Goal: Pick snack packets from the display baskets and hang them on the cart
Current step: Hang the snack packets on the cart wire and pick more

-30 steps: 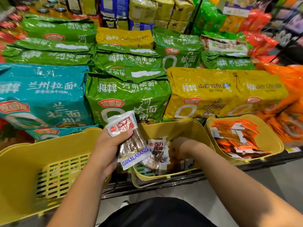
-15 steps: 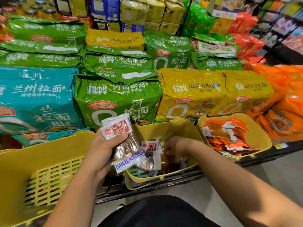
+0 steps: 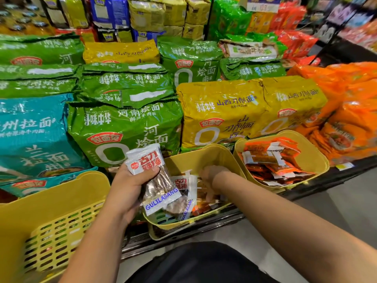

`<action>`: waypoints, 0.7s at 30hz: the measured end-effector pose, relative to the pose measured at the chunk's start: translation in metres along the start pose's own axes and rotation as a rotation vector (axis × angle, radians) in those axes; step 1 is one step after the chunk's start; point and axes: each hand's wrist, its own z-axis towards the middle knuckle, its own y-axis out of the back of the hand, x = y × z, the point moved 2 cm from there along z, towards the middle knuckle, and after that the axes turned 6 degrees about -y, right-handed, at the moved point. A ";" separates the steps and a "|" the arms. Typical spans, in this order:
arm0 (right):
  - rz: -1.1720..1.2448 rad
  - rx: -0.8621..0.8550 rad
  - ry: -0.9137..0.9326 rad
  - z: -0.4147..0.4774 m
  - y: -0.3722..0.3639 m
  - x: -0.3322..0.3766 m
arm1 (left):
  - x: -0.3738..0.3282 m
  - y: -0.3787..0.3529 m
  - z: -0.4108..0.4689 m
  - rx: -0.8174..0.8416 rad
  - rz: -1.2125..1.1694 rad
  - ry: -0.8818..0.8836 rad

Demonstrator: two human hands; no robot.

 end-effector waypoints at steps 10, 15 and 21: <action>0.679 -0.285 0.271 -0.045 0.016 -0.054 | 0.005 -0.016 -0.016 -0.154 -0.056 -0.060; 1.432 -0.124 0.535 -0.077 0.003 -0.066 | 0.010 -0.037 -0.037 -0.266 -0.097 -0.099; 1.647 0.013 0.685 -0.093 -0.011 -0.068 | 0.024 -0.057 -0.078 -0.393 -0.149 -0.015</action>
